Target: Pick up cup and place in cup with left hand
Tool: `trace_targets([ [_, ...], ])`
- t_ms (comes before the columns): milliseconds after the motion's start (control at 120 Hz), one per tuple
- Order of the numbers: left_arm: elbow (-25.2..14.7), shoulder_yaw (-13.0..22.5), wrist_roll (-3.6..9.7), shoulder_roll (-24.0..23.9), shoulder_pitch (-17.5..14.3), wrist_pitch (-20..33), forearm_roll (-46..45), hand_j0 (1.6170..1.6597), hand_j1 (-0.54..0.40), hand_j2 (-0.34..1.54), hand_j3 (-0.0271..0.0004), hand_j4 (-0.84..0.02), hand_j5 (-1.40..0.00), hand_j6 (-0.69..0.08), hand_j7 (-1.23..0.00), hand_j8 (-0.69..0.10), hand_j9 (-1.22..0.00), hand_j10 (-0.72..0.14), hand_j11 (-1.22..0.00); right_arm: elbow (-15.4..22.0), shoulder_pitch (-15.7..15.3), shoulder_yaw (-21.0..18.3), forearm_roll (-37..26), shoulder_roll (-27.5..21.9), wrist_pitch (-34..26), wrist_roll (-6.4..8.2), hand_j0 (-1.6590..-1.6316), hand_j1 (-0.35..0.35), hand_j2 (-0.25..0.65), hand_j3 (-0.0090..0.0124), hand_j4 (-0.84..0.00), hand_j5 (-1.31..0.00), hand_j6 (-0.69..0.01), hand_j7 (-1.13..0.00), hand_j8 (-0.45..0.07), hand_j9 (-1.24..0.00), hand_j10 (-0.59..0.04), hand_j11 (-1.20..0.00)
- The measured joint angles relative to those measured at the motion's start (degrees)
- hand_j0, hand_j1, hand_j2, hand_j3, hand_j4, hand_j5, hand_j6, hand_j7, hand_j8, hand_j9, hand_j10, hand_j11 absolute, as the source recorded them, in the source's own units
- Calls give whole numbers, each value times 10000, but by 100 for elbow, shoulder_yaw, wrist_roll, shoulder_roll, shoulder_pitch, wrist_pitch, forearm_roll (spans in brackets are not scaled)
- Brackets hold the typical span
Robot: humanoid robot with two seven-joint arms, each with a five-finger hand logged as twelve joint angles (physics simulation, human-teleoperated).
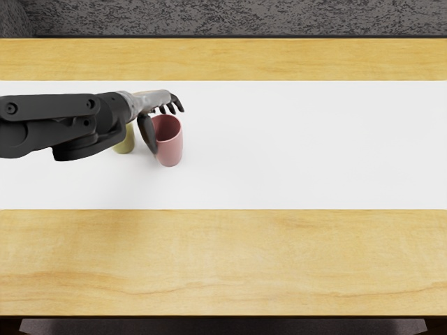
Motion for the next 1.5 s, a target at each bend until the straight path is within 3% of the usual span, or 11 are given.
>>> trace_targets([
  [233, -43, 4, 9, 21, -16, -6, 13, 16580, -1181, 1156, 0, -4024, -5167, -3646, -5190, -4014, -5188, -4009, -5186, 0, 1, 0, -1, 0, -1, 0, -16581, -3309, -32, 0, -147, -195, -145, -195, -146, -195, -147, -195],
  [358, -137, 2, 26, 51, -45, -25, 15, 16573, -1455, 1455, 0, -4184, -5742, -3197, -5698, -3589, -5795, -4428, -5791, 0, 1, 0, -2, 0, 0, 0, -16581, -3309, -32, 0, -147, -195, -145, -195, -146, -195, -147, -195],
  [475, -242, -8, 36, 132, -113, -42, 0, 16560, -1525, 1288, 0, -3779, -6285, -2781, -6195, -3239, -6265, -4662, -6262, 0, 0, 0, -2, 0, 0, 0, -16581, -3309, -32, 0, -147, -195, -145, -195, -146, -195, -147, -195],
  [525, -331, -30, 37, 281, -202, -50, -18, 16558, -1346, 1387, 0, -3938, -6495, -2963, -6365, -3488, -6399, -4747, -6399, 0, 0, 0, -1, 0, 0, 0, -16581, -3309, -31, 0, -147, -195, -145, -195, -146, -195, -147, -195],
  [667, -682, -88, 45, 720, -598, -101, -64, 16554, -1490, 1661, 0, -3689, -6772, -2741, -6603, -3213, -6659, -4904, -6659, 0, 0, 0, -4, 0, 0, 0, -16581, -3309, -32, 0, -147, -195, -146, -195, -146, -195, -147, -195],
  [925, -1060, -565, 60, 1462, -851, -475, -100, 16547, -1501, 1541, 0, -3520, -6992, -2529, -6784, -3005, -6841, -4977, -6841, 0, 1, 0, -2, 0, 0, -1, -16581, -3309, -31, 0, -147, -195, -145, -195, -146, -195, -146, -195],
  [1158, -1214, -767, 65, 1963, -861, -624, -91, 16546, -1160, 1157, 0, -3911, -6940, -2857, -6848, -3377, -6845, -5018, -6849, 0, 1, 0, -2, 0, 0, 0, -16581, -3309, -31, 0, -147, -195, -145, -195, -146, -195, -147, -195],
  [1500, -1231, -783, 56, 2478, -844, -631, -26, 16541, -1423, 1133, 0, -3447, -7155, -2365, -6999, -2993, -6889, -4972, -6892, 0, 1, 0, -4, 0, 0, 0, -16581, -3309, -31, 0, -147, -195, -145, -195, -146, -195, -147, -195],
])
